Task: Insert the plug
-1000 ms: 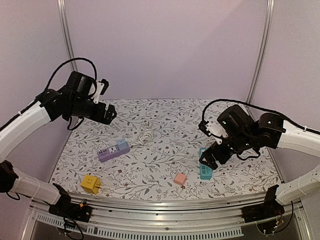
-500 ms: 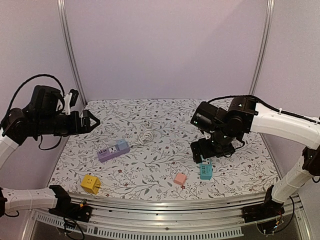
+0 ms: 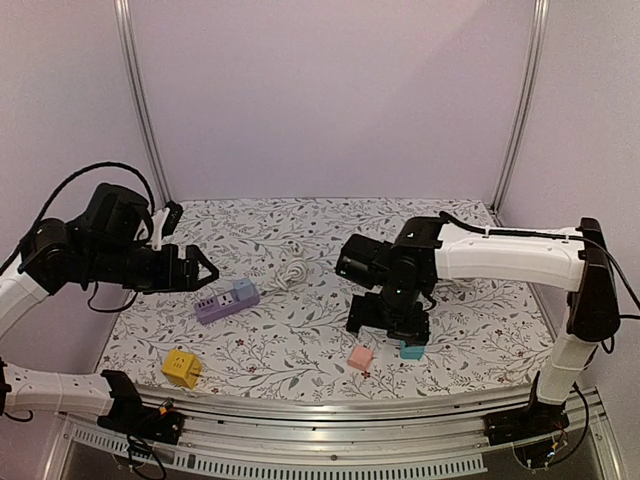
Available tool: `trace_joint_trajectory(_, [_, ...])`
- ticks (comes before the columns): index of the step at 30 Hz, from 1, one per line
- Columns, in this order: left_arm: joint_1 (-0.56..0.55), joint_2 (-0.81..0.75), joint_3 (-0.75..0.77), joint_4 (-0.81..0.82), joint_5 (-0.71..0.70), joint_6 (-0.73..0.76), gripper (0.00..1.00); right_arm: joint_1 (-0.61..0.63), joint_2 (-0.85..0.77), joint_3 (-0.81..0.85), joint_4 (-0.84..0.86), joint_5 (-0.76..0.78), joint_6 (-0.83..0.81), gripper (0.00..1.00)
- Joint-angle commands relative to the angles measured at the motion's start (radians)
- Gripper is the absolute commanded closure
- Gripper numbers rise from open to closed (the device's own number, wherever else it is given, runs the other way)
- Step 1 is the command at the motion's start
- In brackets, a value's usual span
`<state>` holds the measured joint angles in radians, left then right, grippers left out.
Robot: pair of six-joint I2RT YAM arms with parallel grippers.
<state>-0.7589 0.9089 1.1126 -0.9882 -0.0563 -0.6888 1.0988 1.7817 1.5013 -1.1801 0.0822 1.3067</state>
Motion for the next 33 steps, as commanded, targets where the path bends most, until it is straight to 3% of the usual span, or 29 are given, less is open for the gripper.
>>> trace_joint_trajectory(1, [-0.040, 0.023, -0.028, -0.012, 0.008, -0.024, 0.06, 0.010, 0.077, 0.016, 0.129, -0.038, 0.194, 0.01])
trace_joint_trajectory(6, [-0.065, 0.006, -0.071, 0.014, -0.026, -0.045, 0.09, -0.038, 0.154, 0.048, 0.178, -0.062, 0.194, 0.01])
trace_joint_trajectory(11, [-0.072, -0.019, -0.103, 0.019, -0.055, -0.063, 0.10, -0.088, 0.204, -0.026, 0.313, -0.148, 0.193, 0.05])
trace_joint_trajectory(14, [-0.075, -0.026, -0.114, 0.021, -0.064, -0.082, 0.11, -0.117, 0.228, -0.068, 0.359, -0.227, 0.196, 0.08])
trace_joint_trajectory(19, [-0.076, -0.028, -0.100, 0.028, -0.087, -0.085, 0.11, -0.136, 0.218, -0.127, 0.416, -0.228, 0.206, 0.17])
trace_joint_trajectory(33, [-0.077, 0.010, -0.081, 0.073, -0.079, -0.052, 0.12, -0.142, 0.213, -0.200, 0.429, -0.292, 0.248, 0.31])
